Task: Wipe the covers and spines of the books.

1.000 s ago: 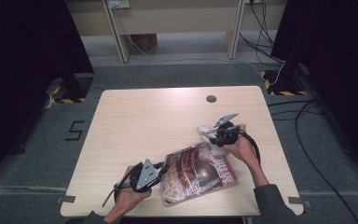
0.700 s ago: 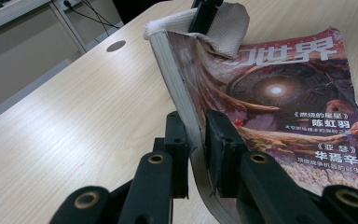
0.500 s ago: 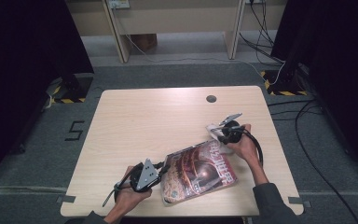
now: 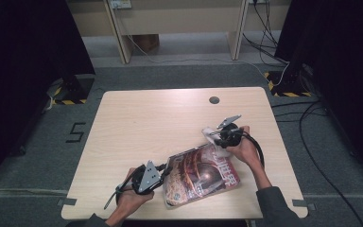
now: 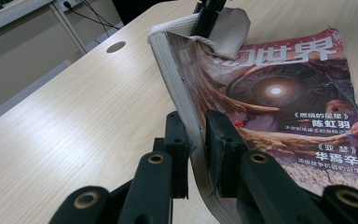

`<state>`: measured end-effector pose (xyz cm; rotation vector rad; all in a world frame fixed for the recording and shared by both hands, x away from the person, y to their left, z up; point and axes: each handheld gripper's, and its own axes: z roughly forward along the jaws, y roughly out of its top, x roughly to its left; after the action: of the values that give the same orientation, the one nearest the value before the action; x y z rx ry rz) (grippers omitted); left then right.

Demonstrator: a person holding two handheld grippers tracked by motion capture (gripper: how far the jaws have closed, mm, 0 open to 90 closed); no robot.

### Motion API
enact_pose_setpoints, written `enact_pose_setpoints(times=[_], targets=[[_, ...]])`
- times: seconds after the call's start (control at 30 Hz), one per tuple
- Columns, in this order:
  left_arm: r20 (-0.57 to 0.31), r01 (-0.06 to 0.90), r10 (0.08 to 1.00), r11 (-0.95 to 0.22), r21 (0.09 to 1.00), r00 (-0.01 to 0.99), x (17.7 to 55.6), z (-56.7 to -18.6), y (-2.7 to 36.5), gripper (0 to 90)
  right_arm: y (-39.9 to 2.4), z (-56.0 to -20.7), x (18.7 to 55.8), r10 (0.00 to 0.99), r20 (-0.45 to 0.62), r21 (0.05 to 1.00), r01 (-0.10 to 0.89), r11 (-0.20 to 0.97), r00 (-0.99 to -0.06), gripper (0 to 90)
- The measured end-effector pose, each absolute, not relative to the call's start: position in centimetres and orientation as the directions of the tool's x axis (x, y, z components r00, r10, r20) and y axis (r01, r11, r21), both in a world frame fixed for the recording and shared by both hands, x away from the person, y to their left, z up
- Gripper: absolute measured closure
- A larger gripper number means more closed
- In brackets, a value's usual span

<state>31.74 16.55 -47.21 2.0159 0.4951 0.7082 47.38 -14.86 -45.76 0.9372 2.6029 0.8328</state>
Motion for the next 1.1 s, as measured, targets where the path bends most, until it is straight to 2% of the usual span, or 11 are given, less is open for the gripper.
enact_pose_setpoints(times=[1.1], targets=[[0.285, 0.073, 0.596, -0.504, 0.861, 0.751, 31.9, -47.3, 16.6, 78.4, -8.0, -41.4, 42.3, 0.448, -0.059, 0.660, 0.302, 0.688, -0.892, 79.3]])
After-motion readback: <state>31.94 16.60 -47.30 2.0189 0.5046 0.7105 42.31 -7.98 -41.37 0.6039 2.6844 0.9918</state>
